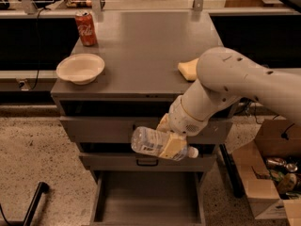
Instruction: Place blue plastic bottle into bottom drawer
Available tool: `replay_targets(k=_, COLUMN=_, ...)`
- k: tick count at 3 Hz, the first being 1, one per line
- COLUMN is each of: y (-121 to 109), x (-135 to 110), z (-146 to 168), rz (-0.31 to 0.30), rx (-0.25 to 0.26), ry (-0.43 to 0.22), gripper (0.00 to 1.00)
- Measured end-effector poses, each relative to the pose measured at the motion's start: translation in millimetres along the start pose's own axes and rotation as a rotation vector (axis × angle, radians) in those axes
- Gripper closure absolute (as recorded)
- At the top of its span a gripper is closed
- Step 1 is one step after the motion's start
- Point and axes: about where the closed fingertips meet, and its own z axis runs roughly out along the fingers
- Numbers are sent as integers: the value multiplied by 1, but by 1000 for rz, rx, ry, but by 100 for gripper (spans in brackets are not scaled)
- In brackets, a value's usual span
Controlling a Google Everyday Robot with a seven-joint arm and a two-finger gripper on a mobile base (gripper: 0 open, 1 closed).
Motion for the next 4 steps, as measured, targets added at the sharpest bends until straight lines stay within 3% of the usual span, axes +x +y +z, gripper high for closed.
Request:
replay_targets(k=1, y=-5, x=4, z=-4, rz=-6, rx=-53, ry=-23, gripper=100)
replay_targets(k=2, y=2, x=33, z=14, rz=55, rx=-79, ry=7, gripper=100)
replay_targets(k=4, y=35, x=94, z=66, rz=159, rx=83, ry=73, gripper=100)
